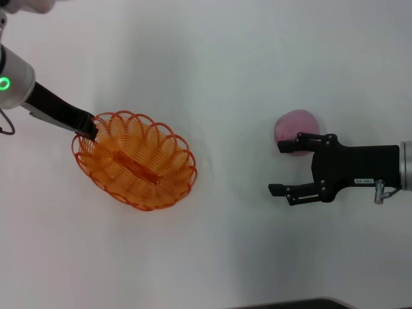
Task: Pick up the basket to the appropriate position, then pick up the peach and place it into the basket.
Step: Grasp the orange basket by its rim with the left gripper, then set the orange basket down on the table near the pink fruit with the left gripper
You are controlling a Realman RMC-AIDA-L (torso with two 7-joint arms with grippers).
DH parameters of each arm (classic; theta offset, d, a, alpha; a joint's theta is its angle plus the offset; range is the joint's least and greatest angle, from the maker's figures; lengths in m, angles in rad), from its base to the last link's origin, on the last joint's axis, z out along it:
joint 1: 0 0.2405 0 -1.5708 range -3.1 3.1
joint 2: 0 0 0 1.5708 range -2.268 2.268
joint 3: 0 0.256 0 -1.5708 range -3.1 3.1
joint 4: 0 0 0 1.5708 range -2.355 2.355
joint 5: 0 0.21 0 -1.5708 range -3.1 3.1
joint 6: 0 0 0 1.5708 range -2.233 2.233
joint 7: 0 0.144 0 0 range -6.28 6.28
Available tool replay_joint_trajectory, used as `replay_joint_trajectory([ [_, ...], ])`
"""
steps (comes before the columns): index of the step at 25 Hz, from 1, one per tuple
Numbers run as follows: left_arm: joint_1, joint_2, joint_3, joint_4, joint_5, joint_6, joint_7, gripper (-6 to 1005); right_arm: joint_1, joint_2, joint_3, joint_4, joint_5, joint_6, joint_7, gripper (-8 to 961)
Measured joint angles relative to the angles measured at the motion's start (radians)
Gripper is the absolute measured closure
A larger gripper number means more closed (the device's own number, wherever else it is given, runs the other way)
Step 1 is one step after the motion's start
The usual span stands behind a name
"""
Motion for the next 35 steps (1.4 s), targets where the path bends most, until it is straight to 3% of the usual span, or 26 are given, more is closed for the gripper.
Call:
replay_joint_trajectory([
  [4,-0.037,0.023,-0.105,-0.041,0.0,0.081,-0.063,895,0.0,0.0,0.002,0.0,0.0,-0.001,0.0,22],
  [8,-0.073,0.06,-0.257,-0.136,-0.002,0.127,-0.075,903,0.0,0.0,0.002,-0.001,0.0,-0.002,0.0,22],
  [11,-0.07,0.068,-0.328,-0.155,-0.021,0.141,-0.087,914,0.001,0.0,0.006,-0.003,0.0,-0.002,0.0,22],
  [16,-0.02,0.049,-0.384,-0.145,-0.106,0.15,-0.122,913,0.002,0.0,0.007,-0.005,0.0,-0.003,0.0,22],
  [22,0.07,-0.033,-0.39,-0.069,-0.158,0.102,-0.165,914,0.004,0.0,0.008,-0.001,0.0,-0.003,0.0,22],
  [24,0.095,-0.045,-0.386,-0.059,-0.19,0.081,-0.174,914,0.005,0.0,0.007,-0.001,0.0,-0.003,0.0,22],
  [35,0.182,-0.046,-0.327,-0.056,-0.279,-0.039,-0.19,914,0.004,0.0,0.008,0.0,0.0,-0.012,0.0,22],
])
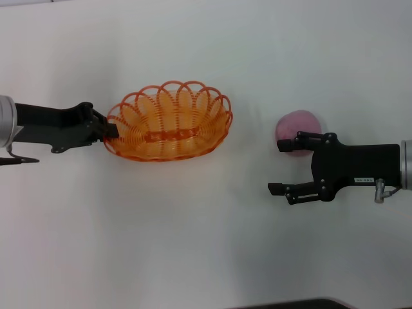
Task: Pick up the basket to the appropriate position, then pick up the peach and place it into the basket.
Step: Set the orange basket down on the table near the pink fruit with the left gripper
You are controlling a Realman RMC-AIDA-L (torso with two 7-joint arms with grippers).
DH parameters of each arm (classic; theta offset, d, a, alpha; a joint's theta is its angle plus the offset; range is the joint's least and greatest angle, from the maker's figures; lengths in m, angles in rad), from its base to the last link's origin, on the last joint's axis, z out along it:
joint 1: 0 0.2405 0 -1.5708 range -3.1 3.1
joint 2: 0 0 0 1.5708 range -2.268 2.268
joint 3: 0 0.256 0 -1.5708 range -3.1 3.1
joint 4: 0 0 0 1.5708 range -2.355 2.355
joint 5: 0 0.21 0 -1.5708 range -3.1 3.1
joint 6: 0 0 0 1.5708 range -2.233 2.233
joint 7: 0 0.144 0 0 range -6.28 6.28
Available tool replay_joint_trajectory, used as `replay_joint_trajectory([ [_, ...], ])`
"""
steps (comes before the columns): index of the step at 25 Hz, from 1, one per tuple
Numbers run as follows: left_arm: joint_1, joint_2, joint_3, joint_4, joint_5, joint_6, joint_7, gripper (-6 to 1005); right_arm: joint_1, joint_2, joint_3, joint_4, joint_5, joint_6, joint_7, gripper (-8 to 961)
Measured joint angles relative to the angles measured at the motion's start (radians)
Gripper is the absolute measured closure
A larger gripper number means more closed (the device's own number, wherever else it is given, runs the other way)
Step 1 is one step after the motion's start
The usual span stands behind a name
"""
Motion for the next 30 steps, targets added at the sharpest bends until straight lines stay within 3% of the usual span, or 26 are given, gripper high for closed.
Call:
replay_joint_trajectory([
  [7,0.01,-0.001,0.053,0.002,-0.001,-0.033,-0.014,914,0.001,0.0,-0.002,0.0,0.0,-0.001,0.0,22],
  [16,0.004,0.005,0.052,-0.008,-0.036,-0.021,-0.014,867,0.001,0.0,-0.004,0.0,0.0,-0.001,0.0,22],
  [27,0.036,0.016,0.042,-0.019,-0.129,-0.006,0.036,464,0.004,0.0,-0.007,0.0,0.0,-0.001,0.0,23],
  [30,0.044,0.02,0.041,-0.019,-0.13,-0.007,0.045,394,0.004,0.001,-0.008,0.0,0.0,-0.001,0.0,22],
])
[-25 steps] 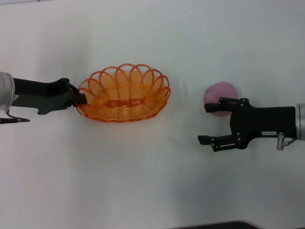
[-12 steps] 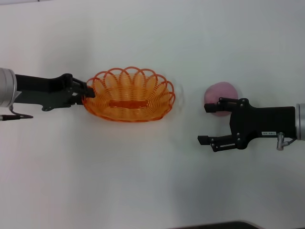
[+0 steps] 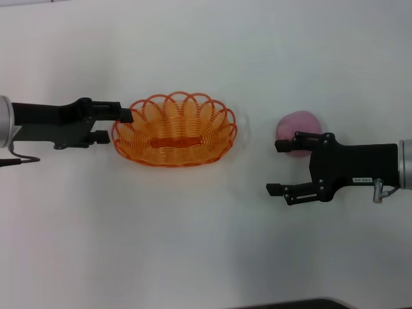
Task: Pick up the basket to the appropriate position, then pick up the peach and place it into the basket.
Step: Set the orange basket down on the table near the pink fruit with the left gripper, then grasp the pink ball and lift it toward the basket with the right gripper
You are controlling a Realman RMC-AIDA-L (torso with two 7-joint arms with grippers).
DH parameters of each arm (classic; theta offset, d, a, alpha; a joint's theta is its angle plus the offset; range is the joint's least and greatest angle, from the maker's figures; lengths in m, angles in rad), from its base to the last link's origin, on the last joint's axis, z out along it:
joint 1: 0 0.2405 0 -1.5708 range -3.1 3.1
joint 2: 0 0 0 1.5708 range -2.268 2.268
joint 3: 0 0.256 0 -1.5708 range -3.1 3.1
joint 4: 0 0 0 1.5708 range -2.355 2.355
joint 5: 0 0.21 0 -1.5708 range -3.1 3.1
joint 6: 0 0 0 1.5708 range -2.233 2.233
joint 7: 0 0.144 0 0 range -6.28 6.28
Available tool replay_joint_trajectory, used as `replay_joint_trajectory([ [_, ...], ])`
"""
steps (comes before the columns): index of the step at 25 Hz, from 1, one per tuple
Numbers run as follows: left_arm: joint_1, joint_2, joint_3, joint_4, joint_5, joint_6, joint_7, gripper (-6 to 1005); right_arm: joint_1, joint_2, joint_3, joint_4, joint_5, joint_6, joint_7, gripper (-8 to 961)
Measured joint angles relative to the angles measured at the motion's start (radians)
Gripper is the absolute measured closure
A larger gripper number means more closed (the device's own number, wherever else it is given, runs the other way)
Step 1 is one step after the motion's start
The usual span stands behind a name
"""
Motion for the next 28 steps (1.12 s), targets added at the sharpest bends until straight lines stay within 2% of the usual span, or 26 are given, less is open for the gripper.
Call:
replay_joint_trajectory([
  [6,0.018,0.028,-0.012,-0.002,-0.029,0.013,0.091,253,0.0,0.002,-0.001,0.0,0.0,-0.001,0.001,22],
  [10,0.041,0.035,-0.087,-0.027,-0.093,0.037,0.318,107,0.001,0.002,-0.001,0.0,0.0,-0.001,0.001,23],
  [13,0.067,0.036,-0.151,-0.079,-0.2,0.117,0.649,108,0.001,0.002,0.0,0.0,0.0,-0.001,0.002,23],
  [17,0.114,0.024,-0.161,-0.092,-0.241,0.186,1.025,110,0.002,0.003,0.0,0.001,0.0,-0.003,0.002,23],
  [22,0.148,0.005,-0.148,-0.095,-0.212,0.155,1.239,112,0.003,0.004,0.008,0.001,0.0,-0.014,0.002,23],
  [28,0.18,-0.008,-0.145,-0.083,-0.161,0.119,1.36,112,0.005,0.004,0.009,-0.004,0.001,-0.026,0.002,23],
])
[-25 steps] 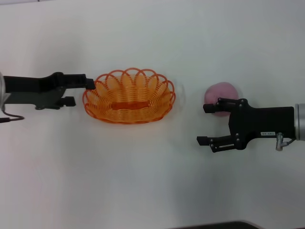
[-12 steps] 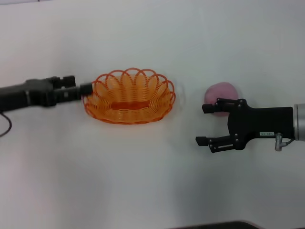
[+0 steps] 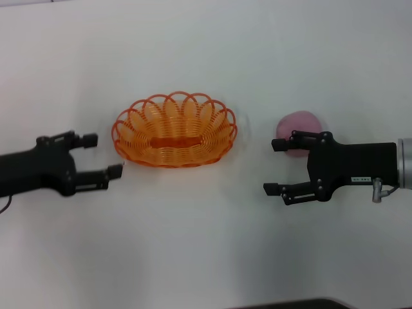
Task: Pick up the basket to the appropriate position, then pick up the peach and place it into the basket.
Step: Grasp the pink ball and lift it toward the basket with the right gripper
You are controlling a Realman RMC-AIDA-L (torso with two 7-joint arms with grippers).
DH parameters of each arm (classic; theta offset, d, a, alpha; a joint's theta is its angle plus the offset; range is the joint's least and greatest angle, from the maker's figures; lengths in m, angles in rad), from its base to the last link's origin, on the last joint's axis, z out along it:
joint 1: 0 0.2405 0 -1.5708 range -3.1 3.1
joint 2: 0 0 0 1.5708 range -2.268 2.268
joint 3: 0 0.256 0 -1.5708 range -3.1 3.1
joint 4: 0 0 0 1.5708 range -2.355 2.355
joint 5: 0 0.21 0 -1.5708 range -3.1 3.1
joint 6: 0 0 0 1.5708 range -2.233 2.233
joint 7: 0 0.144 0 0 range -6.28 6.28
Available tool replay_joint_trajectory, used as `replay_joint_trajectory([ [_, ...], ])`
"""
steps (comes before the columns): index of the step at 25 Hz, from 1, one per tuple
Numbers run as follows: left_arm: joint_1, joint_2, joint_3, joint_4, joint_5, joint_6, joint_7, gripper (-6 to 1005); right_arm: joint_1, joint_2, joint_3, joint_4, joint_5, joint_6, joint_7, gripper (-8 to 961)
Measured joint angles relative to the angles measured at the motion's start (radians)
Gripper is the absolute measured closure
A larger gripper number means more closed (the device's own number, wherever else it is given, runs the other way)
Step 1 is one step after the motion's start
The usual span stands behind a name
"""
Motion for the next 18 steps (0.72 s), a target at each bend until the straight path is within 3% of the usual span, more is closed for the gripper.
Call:
replay_joint_trajectory([
  [7,0.045,-0.004,0.0,0.035,0.097,0.08,0.02,113,0.0,0.0,0.0,0.0,0.0,-0.002,0.0,22],
  [18,0.103,-0.015,-0.028,0.034,0.073,0.122,0.134,114,0.0,0.0,-0.001,0.003,0.0,-0.002,-0.01,22],
])
